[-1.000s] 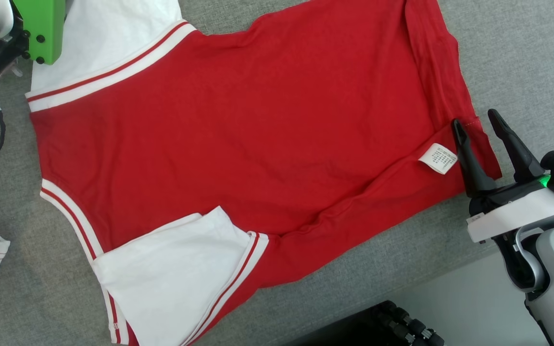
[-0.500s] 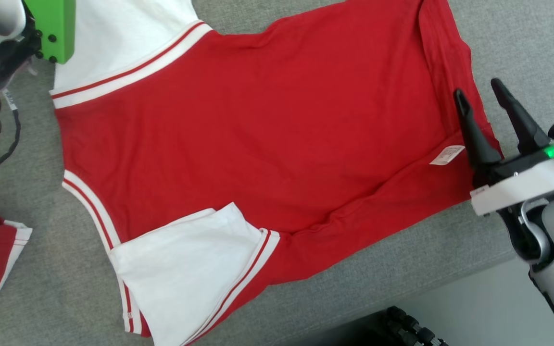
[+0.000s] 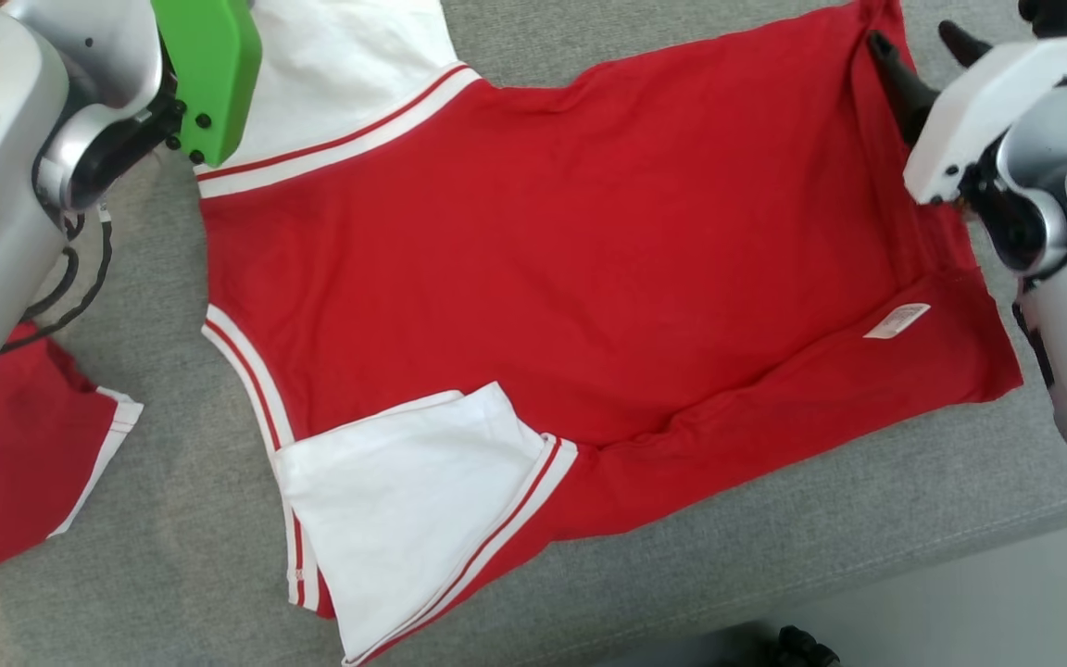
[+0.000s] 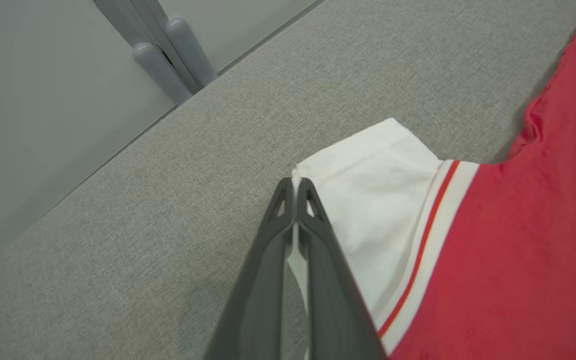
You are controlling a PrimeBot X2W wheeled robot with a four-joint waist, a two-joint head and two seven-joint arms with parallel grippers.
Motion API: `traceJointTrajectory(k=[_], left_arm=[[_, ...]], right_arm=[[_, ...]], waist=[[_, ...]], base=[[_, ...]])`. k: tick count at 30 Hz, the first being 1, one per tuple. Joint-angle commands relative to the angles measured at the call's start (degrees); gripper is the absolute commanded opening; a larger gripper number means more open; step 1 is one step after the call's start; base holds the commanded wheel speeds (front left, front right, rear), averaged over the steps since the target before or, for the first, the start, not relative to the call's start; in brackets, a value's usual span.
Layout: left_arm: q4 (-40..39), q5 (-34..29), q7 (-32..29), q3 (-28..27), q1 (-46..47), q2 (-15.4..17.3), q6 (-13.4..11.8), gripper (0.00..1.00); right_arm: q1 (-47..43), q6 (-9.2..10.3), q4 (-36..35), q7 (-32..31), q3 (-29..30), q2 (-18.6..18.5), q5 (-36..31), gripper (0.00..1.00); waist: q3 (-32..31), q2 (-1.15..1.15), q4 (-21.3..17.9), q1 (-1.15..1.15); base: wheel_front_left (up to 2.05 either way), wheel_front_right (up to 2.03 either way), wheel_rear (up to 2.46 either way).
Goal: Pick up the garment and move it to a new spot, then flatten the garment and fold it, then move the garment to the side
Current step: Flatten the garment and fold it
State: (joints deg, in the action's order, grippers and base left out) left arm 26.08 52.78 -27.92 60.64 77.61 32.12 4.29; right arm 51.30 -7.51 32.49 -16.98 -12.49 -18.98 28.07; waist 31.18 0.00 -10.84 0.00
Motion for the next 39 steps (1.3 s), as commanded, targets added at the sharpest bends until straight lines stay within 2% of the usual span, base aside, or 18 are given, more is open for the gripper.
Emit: traceJointTrajectory(k=[1, 8, 15, 17, 18, 19, 21, 22, 31, 36, 39], left_arm=[[-0.9, -0.5, -0.2, 0.2, -0.8, 0.5, -0.3, 0.00], [-5.0, -1.1, -1.3, 0.7, -0.8, 1.5, -1.4, 0.00], [-7.4, -1.3, -2.3, 1.0, -1.0, 2.7, -2.2, 0.00], [-7.8, -1.1, -2.6, 1.0, -1.1, 2.9, -2.3, 0.00], [-7.9, -1.0, -2.6, 1.0, -1.0, 3.0, -2.4, 0.00], [-8.0, -1.0, -2.6, 1.1, -1.0, 3.0, -2.4, 0.00], [-8.1, -1.1, -2.6, 1.1, -0.9, 3.1, -2.4, 0.00], [-8.2, -1.1, -2.6, 1.1, -0.9, 3.1, -2.5, 0.00], [-8.5, -1.9, 0.0, 0.5, -0.5, 3.9, -2.5, 0.00], [-8.7, -2.8, 5.3, -1.0, 0.7, 3.5, -1.9, 0.00], [-9.0, -2.7, 9.0, -2.4, 1.0, 3.0, -1.3, 0.00]], right_arm=[[1.7, 0.04, 2.1, -1.0, 1.4, 1.5, -2.8, 1.00], [7.0, 0.04, 9.8, -2.8, 8.8, 8.1, -13.3, 1.00], [8.6, 0.04, 13.0, -0.9, 13.9, 10.3, -18.6, 1.00], [9.1, 0.04, 13.5, -0.2, 15.3, 10.6, -19.3, 0.85], [9.4, 0.04, 13.9, 0.0, 15.8, 10.8, -19.7, 0.59], [9.5, 0.04, 14.1, 0.3, 16.1, 11.0, -20.0, 0.49], [9.9, 0.04, 14.6, 1.2, 16.8, 11.0, -20.9, 0.14], [10.2, 0.04, 14.7, 1.8, 17.3, 11.1, -21.4, 0.00], [11.1, 0.04, 15.3, 3.4, 19.9, 10.8, -23.0, 0.00], [10.8, 0.04, 13.2, 3.9, 20.7, 9.2, -17.3, 0.00], [9.2, 0.04, 10.4, 3.6, 20.1, 6.1, -11.1, 0.00]], waist=[[-0.2, 0.00, 0.8, 0.00], [0.3, 0.00, 1.5, 0.00], [0.9, 0.00, 1.3, 0.00], [1.1, 0.00, 1.2, 0.00], [1.2, 0.00, 1.2, 0.00], [1.3, 0.00, 1.2, 0.00], [1.4, 0.00, 1.3, 0.00], [1.4, 0.00, 1.4, 0.00], [1.4, 0.00, 2.2, 0.00], [1.7, 0.00, 3.5, 0.00], [1.9, 0.00, 4.7, 0.00]], base=[[0.00, 0.00, 0.00], [0.00, 0.00, 0.00], [0.00, 0.00, 0.00], [0.00, 0.00, 0.00], [0.00, 0.00, 0.00], [0.00, 0.00, 0.00], [0.00, 0.00, 0.00], [0.00, 0.00, 0.00], [0.00, 0.00, 0.00], [0.00, 0.00, 0.00], [0.00, 0.00, 0.00]])
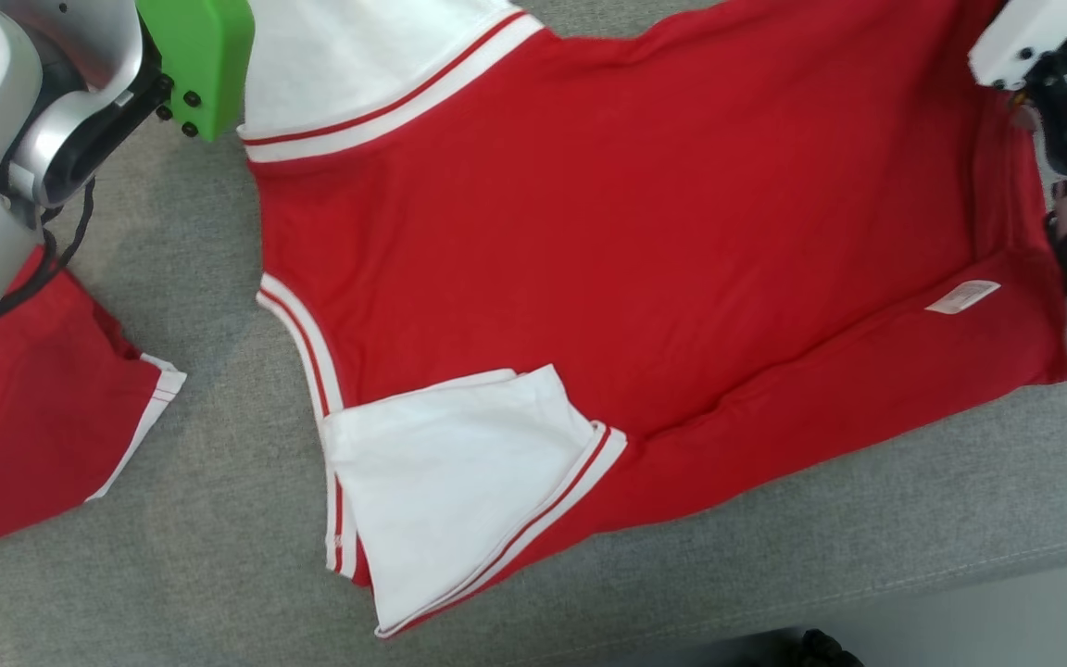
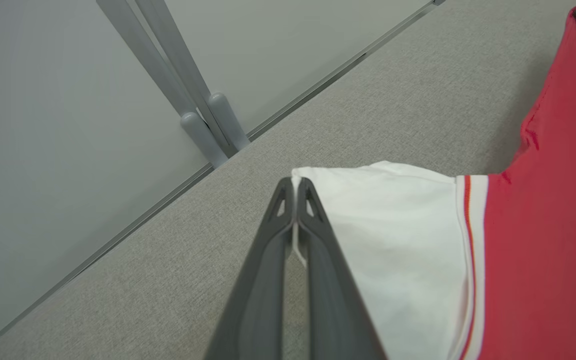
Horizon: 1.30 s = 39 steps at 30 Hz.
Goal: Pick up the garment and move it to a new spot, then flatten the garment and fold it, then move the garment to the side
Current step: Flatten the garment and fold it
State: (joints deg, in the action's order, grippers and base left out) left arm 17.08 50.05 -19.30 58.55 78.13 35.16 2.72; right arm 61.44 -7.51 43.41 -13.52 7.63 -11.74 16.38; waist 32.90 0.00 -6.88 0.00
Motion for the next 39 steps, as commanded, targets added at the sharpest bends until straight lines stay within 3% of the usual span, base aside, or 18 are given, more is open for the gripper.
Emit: traceJointTrajectory(k=[1, 9, 16, 22, 33, 39], left_arm=[[-0.1, 0.2, 1.1, -0.5, 0.3, -0.1, 0.4, 0.00], [-7.3, 3.9, 6.1, -2.6, -5.9, 2.2, -0.3, 0.00], [-21.3, 5.8, 8.5, -2.4, -16.4, 7.5, -5.5, 0.00], [-29.8, 6.9, 11.2, -1.2, -24.5, 9.9, -9.4, 0.00], [-39.2, 8.8, 13.5, 1.9, -35.3, 12.3, -14.6, 0.00], [-40.4, 9.8, 14.8, 3.5, -39.8, 12.1, -15.7, 0.00]], right_arm=[[-1.6, 0.05, -1.3, 0.0, -0.4, -2.2, 2.2, 0.00], [-11.0, 0.04, -10.1, -1.2, -5.1, -10.3, 14.9, 0.00], [-19.6, 0.02, -17.6, 1.7, -8.8, -16.4, 20.9, 0.00], [-26.8, 0.04, -22.1, 4.9, -12.4, -22.1, 22.7, 0.00], [-39.1, 0.05, -26.6, 6.5, -9.6, -25.8, 26.1, 0.00], [-46.1, 0.05, -29.8, 6.7, -5.9, -25.5, 26.5, 0.00]], waist=[[0.2, 0.00, 1.1, 0.00], [-1.3, 0.00, 3.7, 0.00], [-3.2, 0.00, 6.2, 0.00], [-5.1, 0.00, 7.9, 0.00], [-7.9, 0.00, 9.5, 0.00], [-8.6, 0.00, 9.9, 0.00]], base=[[0.00, 0.00, 0.00], [0.00, 0.00, 0.00], [0.00, 0.00, 0.00], [0.00, 0.00, 0.00], [0.00, 0.00, 0.00], [0.00, 0.00, 0.00]])
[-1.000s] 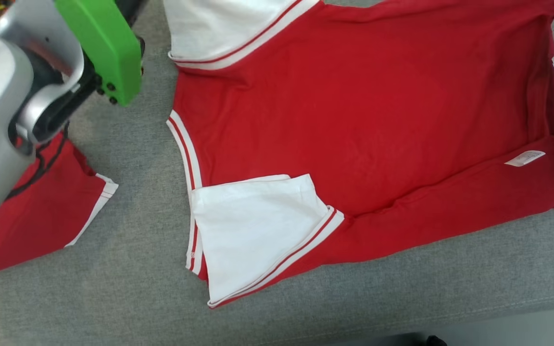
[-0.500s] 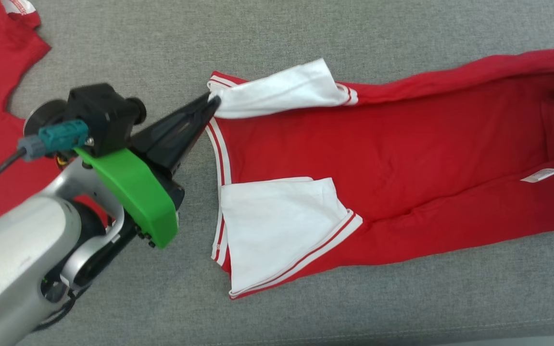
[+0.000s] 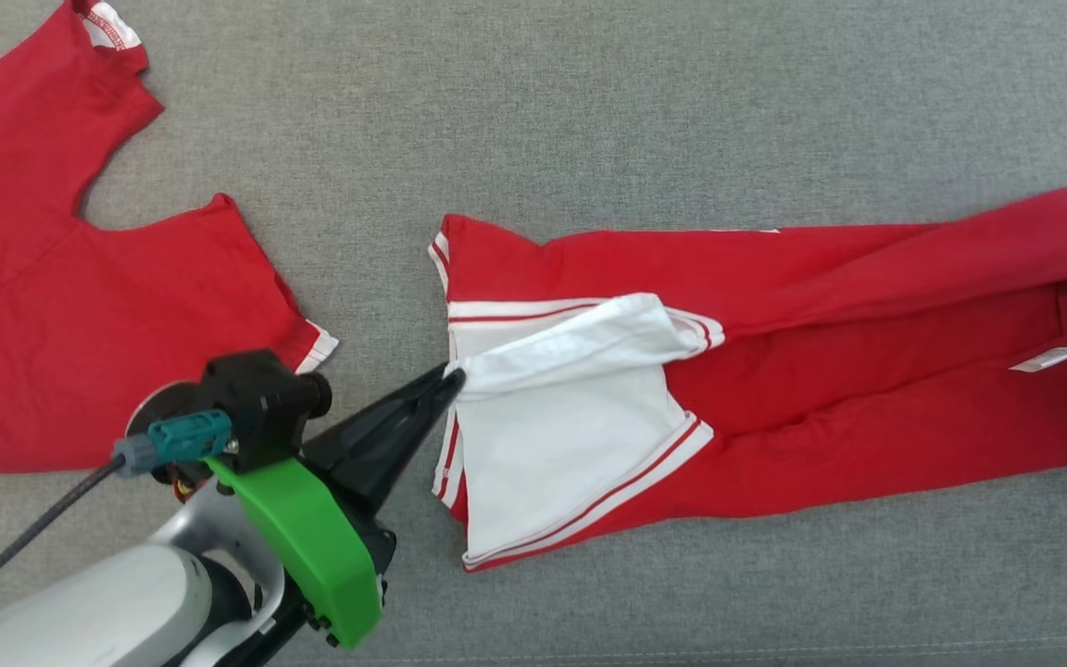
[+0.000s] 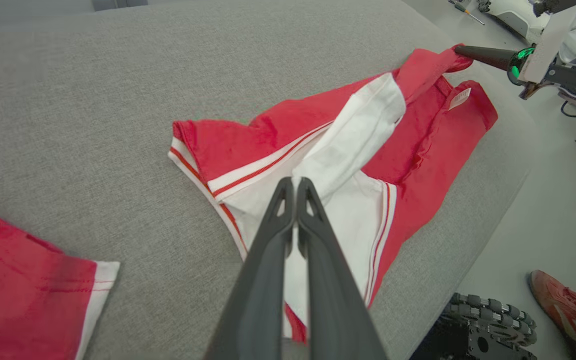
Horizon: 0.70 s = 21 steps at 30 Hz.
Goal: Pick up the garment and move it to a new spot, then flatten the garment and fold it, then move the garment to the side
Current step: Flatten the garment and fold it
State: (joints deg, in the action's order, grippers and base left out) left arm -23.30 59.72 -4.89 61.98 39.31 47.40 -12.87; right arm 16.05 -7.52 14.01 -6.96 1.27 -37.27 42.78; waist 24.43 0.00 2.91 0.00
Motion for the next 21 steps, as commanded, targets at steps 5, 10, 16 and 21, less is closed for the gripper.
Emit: traceJointTrajectory(k=[5, 10, 16, 21], left_arm=[[2.5, 0.3, 1.9, 1.5, -3.6, -1.3, 0.3, 0.00], [7.6, -0.4, 2.5, 3.2, -4.2, -3.7, 1.9, 0.00], [13.6, -1.8, 3.4, 4.8, -3.9, -6.8, 3.2, 0.00], [17.0, -2.1, 4.6, 5.3, -4.2, -8.7, 3.6, 0.00]], right_arm=[[-3.7, 0.06, -2.0, -1.1, 2.5, 1.3, -0.4, 0.00], [-4.5, 0.06, -2.1, -3.2, 3.5, 2.9, -0.4, 0.00], [-5.4, 0.06, -1.3, -6.3, 4.2, 3.3, -0.4, 0.00], [-6.4, 0.06, -1.7, -7.4, 4.7, 3.6, -0.2, 0.00]], waist=[[0.3, 0.00, 0.2, 0.00], [1.3, 0.00, 0.5, 0.00], [2.1, 0.00, 0.9, 0.00], [1.1, 0.00, 0.9, 0.00]], base=[[0.00, 0.00, 0.00], [0.00, 0.00, 0.00], [0.00, 0.00, 0.00], [0.00, 0.00, 0.00]])
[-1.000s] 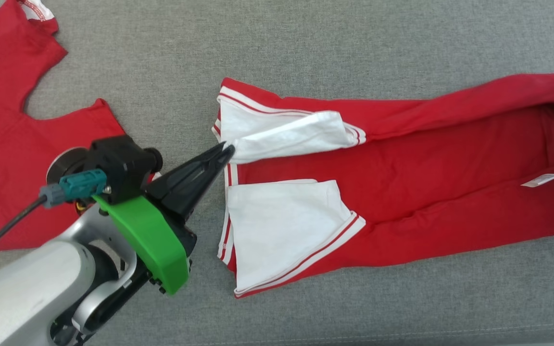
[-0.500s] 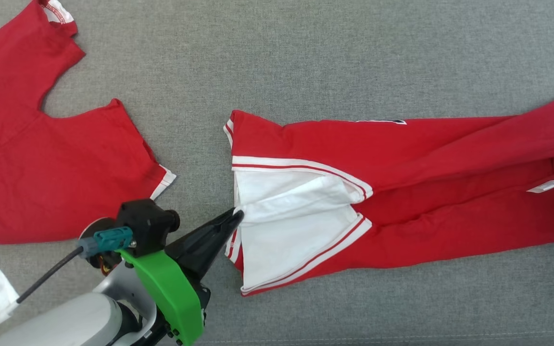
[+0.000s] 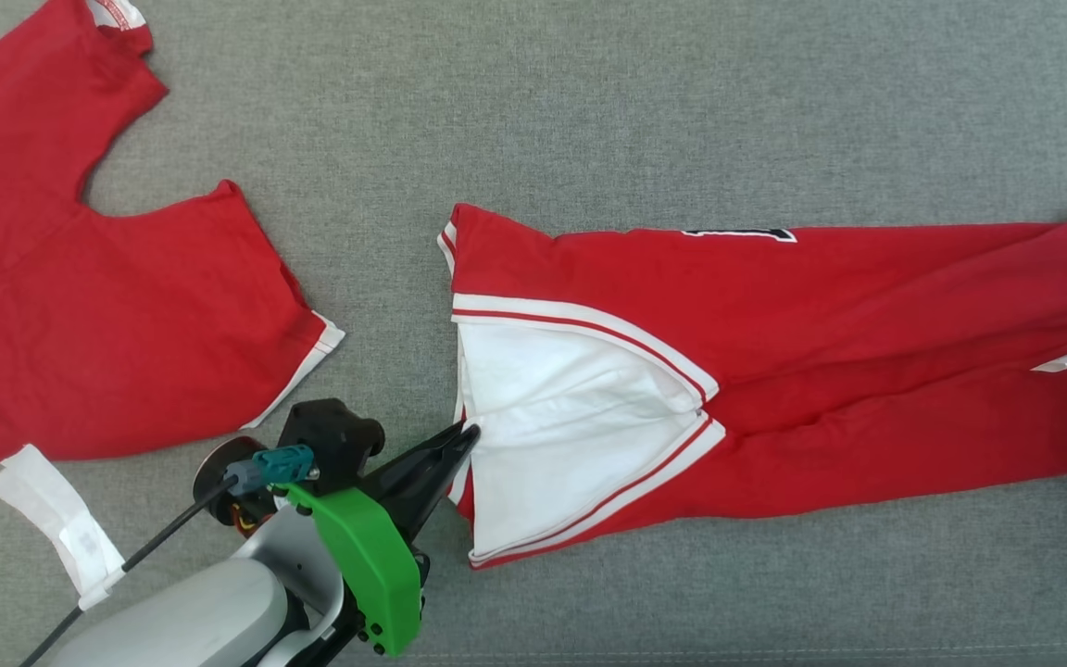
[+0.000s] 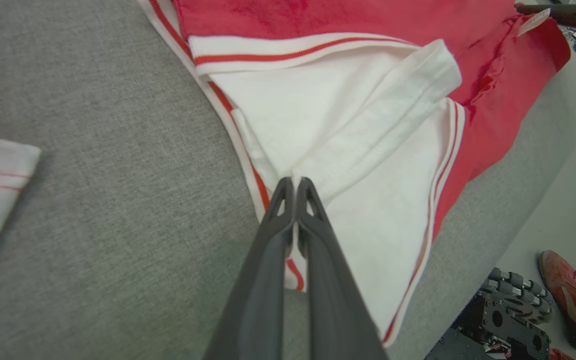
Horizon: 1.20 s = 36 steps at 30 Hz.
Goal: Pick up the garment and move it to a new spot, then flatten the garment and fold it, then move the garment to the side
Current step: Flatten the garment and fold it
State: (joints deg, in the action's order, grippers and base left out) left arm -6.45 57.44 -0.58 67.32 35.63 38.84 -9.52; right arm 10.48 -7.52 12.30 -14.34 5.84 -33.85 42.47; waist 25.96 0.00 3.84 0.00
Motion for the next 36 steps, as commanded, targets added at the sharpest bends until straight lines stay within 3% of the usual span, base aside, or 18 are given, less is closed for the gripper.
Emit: traceJointTrajectory(k=[1, 12, 13, 14, 15, 16, 21, 27, 32, 36], left_arm=[[0.5, 0.3, 0.7, -0.1, -0.9, -0.5, 0.3, 0.00], [2.6, 0.1, 2.1, 0.2, -1.9, -1.1, -0.2, 0.00], [2.8, -0.1, 2.2, 0.3, -2.0, -1.2, -0.3, 0.00], [3.0, -0.3, 2.4, 0.2, -2.1, -1.3, -0.6, 0.19], [3.3, -0.5, 2.8, 0.1, -2.1, -1.4, -0.8, 0.55], [3.6, -0.7, 3.2, 0.0, -2.3, -1.6, -1.3, 1.00], [4.7, -1.0, 7.8, -2.0, -4.1, -3.0, -4.1, 1.00], [6.5, -2.2, 14.9, -7.2, -8.5, -5.3, -9.7, 1.00], [7.2, -9.1, 15.8, -16.4, -15.2, -10.7, -13.5, 1.00], [6.0, -17.2, 15.8, -25.6, -22.9, -16.3, -13.3, 1.00]], right_arm=[[-1.1, 0.06, -0.4, 0.1, 0.5, 0.4, 0.3, 0.00], [-4.3, 0.06, -1.9, -1.6, 0.8, 2.1, 0.2, 0.00], [-4.2, 0.06, -1.7, -1.6, 1.0, 2.3, -0.1, 0.33], [-4.0, 0.06, -1.6, -1.4, 1.2, 2.5, -0.3, 1.00], [-3.9, 0.06, -1.8, -0.8, 1.4, 2.7, -0.6, 1.00], [-3.8, 0.06, -1.9, -0.1, 2.0, 2.8, -1.1, 1.00], [-4.8, 0.05, -4.0, 5.3, 2.6, 3.8, -3.4, 1.00], [-6.0, 0.04, -5.6, 14.0, 0.6, 7.5, -7.1, 1.00], [-7.0, 0.04, -2.6, 20.8, -3.1, 10.9, -8.7, 1.00], [-7.2, 0.04, 1.6, 25.0, -5.1, 12.4, -9.3, 1.00]], waist=[[-0.8, 0.00, 0.0, 0.00], [-3.0, 0.00, -0.8, 0.00], [-3.1, 0.00, -0.9, 0.00], [-3.2, 0.00, -1.0, 0.00], [-3.4, 0.00, -1.0, 0.00], [-3.7, 0.00, -1.1, 0.00], [-6.3, 0.00, -1.2, 0.00], [-9.9, 0.00, -0.9, 0.00], [-13.0, 0.00, 0.0, 0.00], [-14.9, 0.00, 1.0, 0.00]], base=[[0.00, 0.00, 0.00], [0.00, 0.00, 0.00], [0.00, 0.00, 0.00], [0.00, 0.00, 0.00], [0.00, 0.00, 0.00], [0.00, 0.00, 0.00], [0.00, 0.00, 0.00], [0.00, 0.00, 0.00], [0.00, 0.00, 0.00], [0.00, 0.00, 0.00]])
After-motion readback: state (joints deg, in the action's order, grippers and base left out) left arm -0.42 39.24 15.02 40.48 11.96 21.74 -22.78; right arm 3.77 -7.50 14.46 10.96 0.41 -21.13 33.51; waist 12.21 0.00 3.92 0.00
